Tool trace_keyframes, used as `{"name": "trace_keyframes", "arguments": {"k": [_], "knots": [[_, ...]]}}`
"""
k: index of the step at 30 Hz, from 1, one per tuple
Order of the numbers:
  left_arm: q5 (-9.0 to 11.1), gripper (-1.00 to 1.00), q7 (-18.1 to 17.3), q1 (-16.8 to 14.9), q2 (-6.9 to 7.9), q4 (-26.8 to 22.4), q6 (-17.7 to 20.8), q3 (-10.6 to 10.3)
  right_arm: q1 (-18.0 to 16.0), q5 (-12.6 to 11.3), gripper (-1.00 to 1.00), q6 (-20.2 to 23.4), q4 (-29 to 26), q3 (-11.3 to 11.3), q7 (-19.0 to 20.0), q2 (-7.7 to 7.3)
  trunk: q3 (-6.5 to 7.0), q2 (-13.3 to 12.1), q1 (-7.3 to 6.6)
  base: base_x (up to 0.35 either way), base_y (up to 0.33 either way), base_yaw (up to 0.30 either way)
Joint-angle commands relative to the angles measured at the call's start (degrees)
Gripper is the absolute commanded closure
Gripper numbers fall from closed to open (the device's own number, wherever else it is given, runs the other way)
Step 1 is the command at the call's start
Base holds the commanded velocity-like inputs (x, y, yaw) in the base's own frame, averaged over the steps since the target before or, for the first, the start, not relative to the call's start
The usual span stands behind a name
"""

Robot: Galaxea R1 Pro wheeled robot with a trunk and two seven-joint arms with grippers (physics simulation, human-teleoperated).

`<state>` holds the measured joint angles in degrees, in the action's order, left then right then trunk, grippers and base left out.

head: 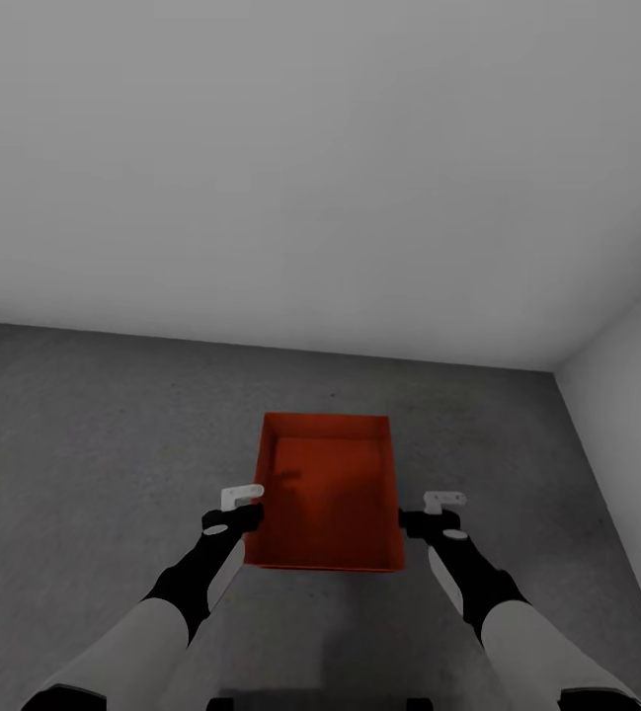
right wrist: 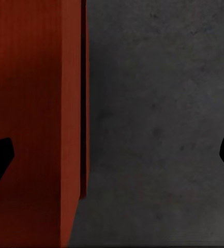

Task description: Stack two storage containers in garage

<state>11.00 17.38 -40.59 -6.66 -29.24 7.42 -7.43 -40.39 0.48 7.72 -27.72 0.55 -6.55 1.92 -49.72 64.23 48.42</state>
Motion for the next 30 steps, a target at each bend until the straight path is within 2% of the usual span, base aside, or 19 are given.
{"name": "trace_keyframes", "arguments": {"k": [1,11,30], "knots": [[0.6,-1.0,0.53,-0.01,0.06,-0.11,0.25,-0.48,0.01,0.05,-1.0,0.56,-0.2,0.06,-0.23,0.01,0.15,-0.39,-0.22,0.0,0.0,0.0],[0.6,-1.0,0.52,-0.01,0.06,-0.19,0.18,-0.48,0.03,0.05,-1.0,2.9,-1.08,0.04,-0.21,0.01,1.95,-4.4,-2.42,0.0,0.0,0.0],[0.6,-1.0,0.55,-0.01,0.06,-0.2,0.21,-0.4,0.04,0.05,-1.0,3.25,-1.34,0.06,-0.22,0.01,5.36,-12.02,-6.59,0.0,0.0,0.0]]}}
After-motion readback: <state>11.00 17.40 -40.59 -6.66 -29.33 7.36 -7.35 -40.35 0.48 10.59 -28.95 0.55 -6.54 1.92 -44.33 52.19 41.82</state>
